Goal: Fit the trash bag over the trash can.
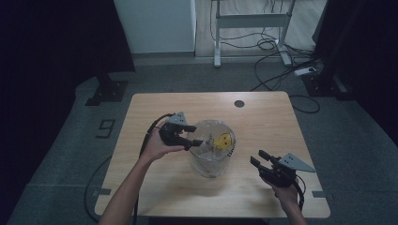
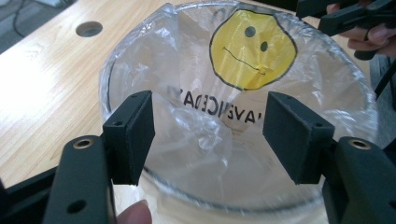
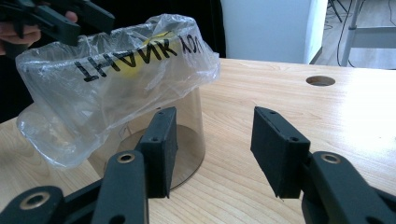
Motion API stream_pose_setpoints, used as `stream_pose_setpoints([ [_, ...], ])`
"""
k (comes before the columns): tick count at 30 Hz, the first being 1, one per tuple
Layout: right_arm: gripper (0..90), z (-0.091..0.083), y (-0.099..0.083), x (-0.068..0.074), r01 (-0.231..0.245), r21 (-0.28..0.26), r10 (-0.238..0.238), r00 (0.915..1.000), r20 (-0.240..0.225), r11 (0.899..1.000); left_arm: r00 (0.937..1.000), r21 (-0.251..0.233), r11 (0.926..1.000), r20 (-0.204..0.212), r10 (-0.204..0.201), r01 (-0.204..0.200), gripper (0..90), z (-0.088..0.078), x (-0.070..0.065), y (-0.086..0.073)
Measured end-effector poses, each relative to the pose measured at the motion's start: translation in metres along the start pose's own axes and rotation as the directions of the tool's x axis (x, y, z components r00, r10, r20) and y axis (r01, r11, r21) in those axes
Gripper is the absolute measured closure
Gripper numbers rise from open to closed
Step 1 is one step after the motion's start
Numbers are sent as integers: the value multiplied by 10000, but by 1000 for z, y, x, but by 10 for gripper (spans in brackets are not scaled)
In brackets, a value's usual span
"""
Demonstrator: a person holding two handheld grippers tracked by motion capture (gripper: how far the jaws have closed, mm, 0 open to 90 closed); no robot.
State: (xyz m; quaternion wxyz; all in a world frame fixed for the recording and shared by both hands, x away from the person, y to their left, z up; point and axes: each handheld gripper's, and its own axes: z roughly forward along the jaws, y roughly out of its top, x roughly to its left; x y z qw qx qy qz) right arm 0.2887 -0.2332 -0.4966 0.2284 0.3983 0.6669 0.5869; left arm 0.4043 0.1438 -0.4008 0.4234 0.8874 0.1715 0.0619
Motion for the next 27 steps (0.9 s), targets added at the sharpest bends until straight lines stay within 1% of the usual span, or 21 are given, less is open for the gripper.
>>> stream_pose_setpoints([
  [3, 505, 0, 0, 0, 4, 16, -4, 10000, 7, 10000, 9999, -205, 9998, -105, -64, 62, 336, -6, -5, -9],
  [5, 505, 0, -1, 0, -27, 25, 26, 10000, 7, 10000, 9999, -397, 9991, 46, -164, 166, 333, -12, -9, -17],
  [6, 505, 0, -1, 1, -27, 38, 27, 10000, 0, 10000, 9998, -540, 9983, 34, -219, 221, 334, -16, -10, -20],
  [9, 504, 1, -2, 2, 5, 78, -5, 10000, -21, 10000, 9994, -819, 9962, -136, -322, 310, 332, -25, -15, -29],
  [13, 504, 2, -4, 2, 3, 152, -2, 10000, -19, 9999, 9985, -1143, 9927, -320, -434, 395, 332, -34, -18, -40],
  [15, 504, 3, -5, 1, -14, 186, 15, 10000, -12, 9998, 9982, -1320, 9901, -314, -514, 469, 331, -38, -19, -45],
  [18, 504, 3, -5, 1, -22, 214, 21, 10000, 6, 9998, 9975, -1415, 9885, -384, -597, 537, 331, -44, -21, -55],
  [22, 504, 3, -6, 0, -20, 213, 20, 10000, 27, 9998, 9954, -1585, 9847, -497, -817, 729, 331, -53, -23, -72],
  [27, 503, 3, -6, 0, -23, 226, 22, 10000, 40, 9997, 9911, -1530, 9830, -696, -1133, 1016, 328, -56, -24, -91],
])
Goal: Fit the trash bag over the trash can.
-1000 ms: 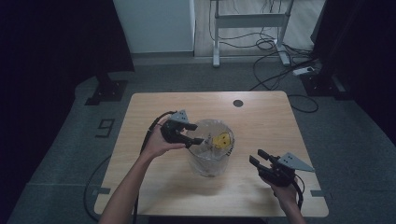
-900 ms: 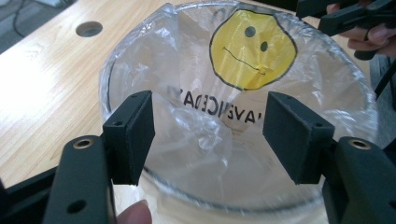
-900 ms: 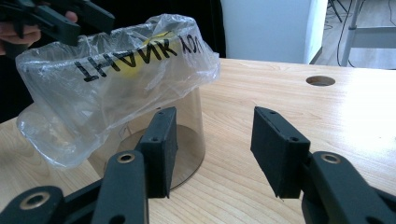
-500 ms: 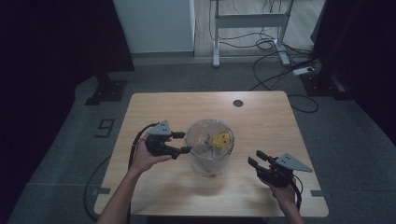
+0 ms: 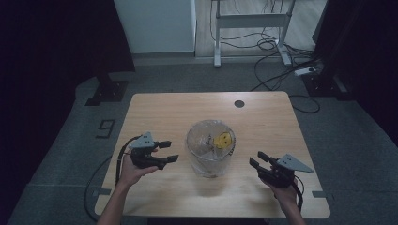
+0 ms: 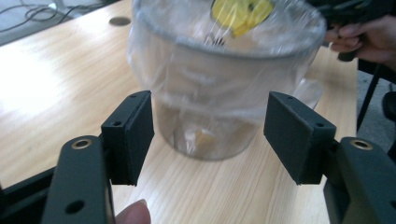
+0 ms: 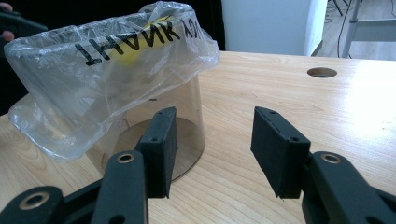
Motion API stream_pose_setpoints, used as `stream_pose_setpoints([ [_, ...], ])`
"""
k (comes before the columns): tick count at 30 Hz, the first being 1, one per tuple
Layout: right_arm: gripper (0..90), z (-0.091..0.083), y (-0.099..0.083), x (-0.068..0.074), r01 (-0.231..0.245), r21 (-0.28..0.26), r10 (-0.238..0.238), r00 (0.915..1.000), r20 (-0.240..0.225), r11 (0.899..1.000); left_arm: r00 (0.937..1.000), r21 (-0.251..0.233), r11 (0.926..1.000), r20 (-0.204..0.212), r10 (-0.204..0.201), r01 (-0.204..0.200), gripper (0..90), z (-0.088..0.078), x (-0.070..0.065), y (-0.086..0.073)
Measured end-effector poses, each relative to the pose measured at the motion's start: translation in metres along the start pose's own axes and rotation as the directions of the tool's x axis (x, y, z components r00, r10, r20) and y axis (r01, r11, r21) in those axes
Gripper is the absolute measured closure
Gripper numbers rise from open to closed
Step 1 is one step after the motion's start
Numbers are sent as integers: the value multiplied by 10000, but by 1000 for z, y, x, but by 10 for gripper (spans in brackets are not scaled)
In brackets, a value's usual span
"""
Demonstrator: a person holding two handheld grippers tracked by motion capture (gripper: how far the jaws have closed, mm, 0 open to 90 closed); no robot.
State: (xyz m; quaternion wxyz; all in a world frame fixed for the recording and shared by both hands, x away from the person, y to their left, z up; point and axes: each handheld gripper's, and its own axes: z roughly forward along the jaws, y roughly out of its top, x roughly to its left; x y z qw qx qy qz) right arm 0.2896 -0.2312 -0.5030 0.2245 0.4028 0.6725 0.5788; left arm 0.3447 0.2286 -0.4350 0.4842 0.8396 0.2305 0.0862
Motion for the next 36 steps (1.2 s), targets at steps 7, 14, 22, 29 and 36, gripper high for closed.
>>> stream_pose_setpoints([
  [7, 501, 1, -1, 0, 62, 74, -62, 10000, -1, 10000, 9982, 175, 9993, -501, -318, 328, 325, -2, 0, -24],
  [14, 499, -2, -4, -5, -71, 130, 70, 9999, 125, 9999, 9945, 305, 9959, -647, -827, 848, 326, -3, 3, -52],
  [22, 495, 1, -8, -7, -141, 307, 135, 9997, 188, 9994, 9907, 689, 9912, -838, -1076, 1134, 324, -1, 9, -66],
  [29, 495, 2, -9, -7, -106, 391, 97, 9997, 216, 9992, 9886, 609, 9899, -874, -1229, 1284, 326, -4, 11, -70],
  [36, 494, 2, -10, -7, -131, 390, 123, 9997, 219, 9992, 9886, 598, 9897, -837, -1253, 1305, 328, -3, 12, -70],
])
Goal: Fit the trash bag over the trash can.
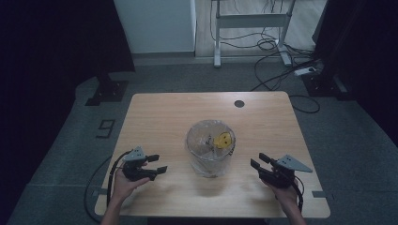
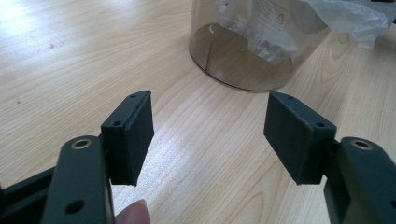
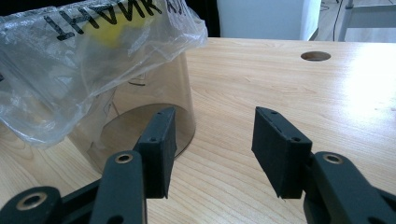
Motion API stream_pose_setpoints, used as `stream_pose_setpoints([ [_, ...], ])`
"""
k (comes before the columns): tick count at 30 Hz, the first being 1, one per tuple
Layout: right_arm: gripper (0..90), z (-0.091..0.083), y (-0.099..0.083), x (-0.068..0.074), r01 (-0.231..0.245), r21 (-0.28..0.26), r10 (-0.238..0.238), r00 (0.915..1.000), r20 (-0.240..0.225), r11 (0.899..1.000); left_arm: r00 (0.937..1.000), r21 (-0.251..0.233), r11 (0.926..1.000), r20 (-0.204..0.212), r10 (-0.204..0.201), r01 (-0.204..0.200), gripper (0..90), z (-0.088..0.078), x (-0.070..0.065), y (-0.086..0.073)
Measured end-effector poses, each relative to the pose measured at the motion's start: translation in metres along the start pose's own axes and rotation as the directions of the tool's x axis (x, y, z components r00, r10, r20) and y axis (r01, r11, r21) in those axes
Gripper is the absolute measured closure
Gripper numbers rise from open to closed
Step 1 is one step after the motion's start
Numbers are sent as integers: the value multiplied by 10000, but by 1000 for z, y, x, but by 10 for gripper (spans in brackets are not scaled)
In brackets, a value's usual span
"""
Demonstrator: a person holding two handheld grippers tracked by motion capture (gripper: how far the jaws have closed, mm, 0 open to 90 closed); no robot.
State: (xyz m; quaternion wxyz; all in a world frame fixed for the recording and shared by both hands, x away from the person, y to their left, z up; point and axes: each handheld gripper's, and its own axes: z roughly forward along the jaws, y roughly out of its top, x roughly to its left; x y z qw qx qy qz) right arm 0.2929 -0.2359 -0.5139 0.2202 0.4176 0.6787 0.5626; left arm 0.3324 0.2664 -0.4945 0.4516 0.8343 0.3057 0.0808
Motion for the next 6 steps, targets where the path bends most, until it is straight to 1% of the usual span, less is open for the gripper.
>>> stream_pose_setpoints([
  [6, 494, 0, 0, 0, -14, -7, 14, 10000, 11, 10000, 10000, 44, 10000, 40, -3, 3, 329, 2, 0, -1],
])
